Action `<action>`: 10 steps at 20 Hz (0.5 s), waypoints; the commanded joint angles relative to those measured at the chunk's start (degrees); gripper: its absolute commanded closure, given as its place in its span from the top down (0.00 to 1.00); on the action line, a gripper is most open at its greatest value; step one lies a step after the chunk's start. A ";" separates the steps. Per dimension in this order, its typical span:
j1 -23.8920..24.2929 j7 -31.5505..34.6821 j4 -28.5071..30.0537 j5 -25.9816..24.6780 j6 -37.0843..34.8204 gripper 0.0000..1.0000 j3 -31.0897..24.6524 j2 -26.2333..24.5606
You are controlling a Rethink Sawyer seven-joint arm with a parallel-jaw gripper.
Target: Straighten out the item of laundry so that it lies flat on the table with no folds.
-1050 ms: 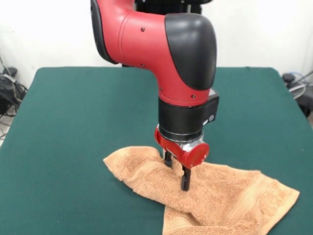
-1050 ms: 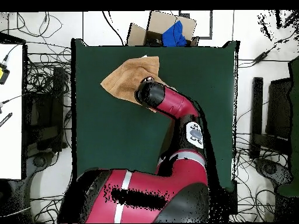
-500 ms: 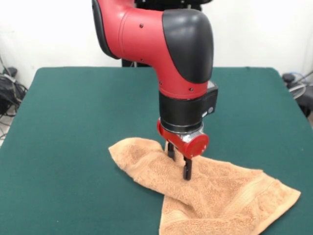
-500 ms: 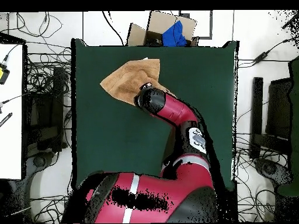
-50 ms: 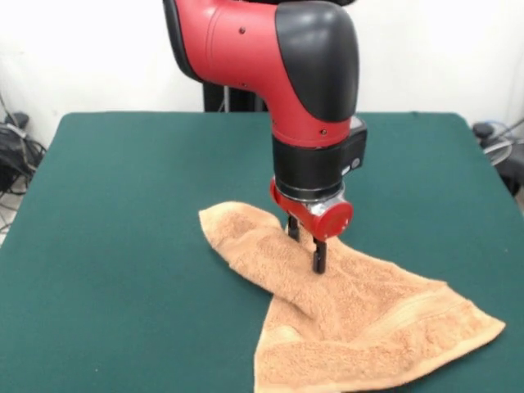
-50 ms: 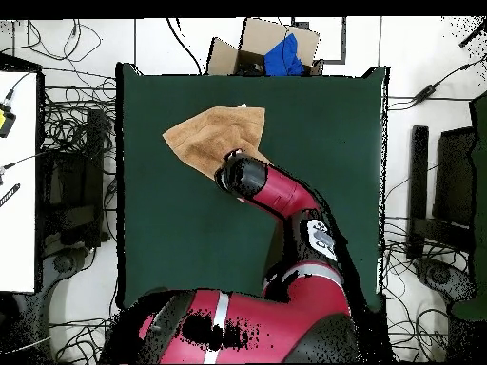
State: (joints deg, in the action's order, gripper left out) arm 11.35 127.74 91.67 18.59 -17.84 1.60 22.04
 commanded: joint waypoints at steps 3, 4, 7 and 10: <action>1.94 7.63 14.29 -0.21 0.68 1.00 -6.67 0.90; 1.97 7.64 14.72 -0.16 0.48 1.00 -6.69 1.32; 2.06 7.73 15.76 0.05 -0.17 1.00 -6.94 2.36; 1.50 8.32 16.24 0.63 -0.51 1.00 -7.21 2.90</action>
State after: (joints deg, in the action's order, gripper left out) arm 12.64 127.74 99.06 18.61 -17.83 -0.08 24.56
